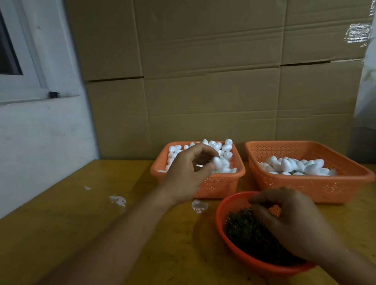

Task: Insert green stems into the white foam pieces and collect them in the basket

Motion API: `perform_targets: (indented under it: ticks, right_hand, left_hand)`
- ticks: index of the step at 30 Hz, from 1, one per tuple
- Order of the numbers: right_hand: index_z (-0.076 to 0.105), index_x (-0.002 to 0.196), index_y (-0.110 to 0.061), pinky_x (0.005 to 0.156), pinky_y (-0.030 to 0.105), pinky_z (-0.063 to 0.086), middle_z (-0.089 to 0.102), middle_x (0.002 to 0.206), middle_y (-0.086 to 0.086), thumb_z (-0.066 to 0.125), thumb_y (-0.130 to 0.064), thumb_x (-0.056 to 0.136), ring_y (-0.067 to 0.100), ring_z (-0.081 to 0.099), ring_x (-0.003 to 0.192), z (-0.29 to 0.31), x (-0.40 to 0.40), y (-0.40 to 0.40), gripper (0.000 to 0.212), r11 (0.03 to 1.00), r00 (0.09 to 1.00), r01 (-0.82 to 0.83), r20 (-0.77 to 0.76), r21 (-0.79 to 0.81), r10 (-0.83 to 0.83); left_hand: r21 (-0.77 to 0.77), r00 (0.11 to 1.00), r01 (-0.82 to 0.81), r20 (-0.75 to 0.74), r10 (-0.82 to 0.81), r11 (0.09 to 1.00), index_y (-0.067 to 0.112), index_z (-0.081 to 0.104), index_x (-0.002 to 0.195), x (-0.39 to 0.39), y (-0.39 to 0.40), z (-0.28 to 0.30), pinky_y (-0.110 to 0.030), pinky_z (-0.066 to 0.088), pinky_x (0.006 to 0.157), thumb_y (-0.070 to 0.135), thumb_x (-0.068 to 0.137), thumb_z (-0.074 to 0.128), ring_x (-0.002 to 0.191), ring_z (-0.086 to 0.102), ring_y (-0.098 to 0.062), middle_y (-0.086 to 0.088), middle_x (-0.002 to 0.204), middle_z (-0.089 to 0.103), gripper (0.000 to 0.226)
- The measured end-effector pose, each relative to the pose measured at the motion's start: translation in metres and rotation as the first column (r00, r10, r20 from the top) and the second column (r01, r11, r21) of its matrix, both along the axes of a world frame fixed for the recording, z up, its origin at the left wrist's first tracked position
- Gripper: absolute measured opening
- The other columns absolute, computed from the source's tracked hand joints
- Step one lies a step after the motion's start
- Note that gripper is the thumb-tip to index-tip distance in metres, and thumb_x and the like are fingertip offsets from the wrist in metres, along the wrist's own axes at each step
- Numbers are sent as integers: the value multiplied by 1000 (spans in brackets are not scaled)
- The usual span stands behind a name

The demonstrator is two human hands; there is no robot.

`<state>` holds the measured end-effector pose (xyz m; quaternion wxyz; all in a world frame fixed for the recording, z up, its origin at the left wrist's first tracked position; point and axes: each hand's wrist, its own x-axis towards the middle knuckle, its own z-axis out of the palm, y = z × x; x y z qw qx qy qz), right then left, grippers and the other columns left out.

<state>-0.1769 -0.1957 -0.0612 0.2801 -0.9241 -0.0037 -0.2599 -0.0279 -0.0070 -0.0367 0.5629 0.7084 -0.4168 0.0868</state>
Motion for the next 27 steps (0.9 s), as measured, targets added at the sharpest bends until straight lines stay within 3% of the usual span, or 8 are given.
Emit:
perform_targets:
  ticks: [2, 5, 6, 8, 11, 17, 23, 27]
  right_hand:
    - [78, 95, -37, 74, 13, 47, 61, 82, -27, 76, -21, 85, 1, 63, 89, 1, -2, -1, 19, 997, 1000, 17, -19, -72, -18]
    - [77, 92, -43, 78, 31, 49, 60, 79, -25, 73, -25, 86, 5, 53, 89, 4, -5, 0, 19, 980, 995, 25, -86, -200, -43]
    - [76, 88, -44, 79, 33, 50, 64, 80, -21, 70, -29, 88, 6, 52, 87, 5, -5, 0, 16, 969, 989, 18, -136, -245, -53]
    - [71, 78, -39, 75, 33, 53, 66, 80, -12, 63, -40, 92, 3, 54, 79, 7, -5, 0, 16, 953, 965, 14, -247, -302, -92]
    - [71, 92, -35, 71, 29, 57, 66, 81, -11, 55, -57, 92, 2, 60, 74, 7, -6, 1, 27, 933, 915, -13, -380, -359, -133]
    - [69, 105, -40, 79, 31, 57, 68, 95, -15, 62, -56, 84, 2, 61, 89, 7, -8, 4, 27, 910, 864, -101, -490, -401, -120]
    - [73, 99, -34, 80, 32, 59, 69, 94, -14, 66, -44, 87, 4, 63, 89, 7, -6, 8, 18, 915, 858, -68, -491, -397, -149]
    - [73, 100, -36, 80, 31, 58, 69, 96, -13, 64, -47, 89, 4, 63, 90, 8, -8, 7, 19, 913, 858, -85, -495, -398, -136]
  left_hand:
    - [-26, 996, 36, -76, -38, 999, 31, 65, 107, -17, 1, -4, -29, 55, 86, 17, 92, 62, 99, 68, -6, 8, 102, 73, 21]
    - [-17, 980, 61, -188, -63, 998, 38, 63, 109, -34, 1, -11, -56, 54, 80, 22, 95, 56, 88, 69, -12, 5, 101, 74, 23]
    - [-28, 974, 67, -215, -72, 997, 37, 65, 109, -38, 1, -13, -58, 54, 76, 20, 97, 55, 84, 68, -14, 2, 99, 74, 23]
    - [-92, 958, 85, -266, -107, 992, 31, 69, 109, -43, -1, -18, -42, 54, 73, 12, 102, 52, 80, 67, -17, -3, 91, 73, 27]
    - [-175, 893, 144, -400, -204, 974, 24, 74, 110, -49, 1, -21, -27, 53, 71, 7, 102, 49, 78, 65, -16, -6, 89, 71, 30]
    - [-244, 786, 256, -510, -348, 935, 10, 64, 126, -52, 10, -24, -29, 51, 74, -1, 96, 55, 82, 61, -17, -10, 94, 70, 33]
    - [-260, 762, 245, -545, -351, 934, 17, 73, 105, -56, 6, -26, -24, 46, 67, 22, 86, 67, 74, 55, -13, -4, 83, 63, 21]
    - [-282, 746, 250, -554, -370, 926, 17, 75, 92, -56, 5, -27, -24, 44, 65, 27, 86, 68, 72, 53, -12, -3, 81, 62, 13]
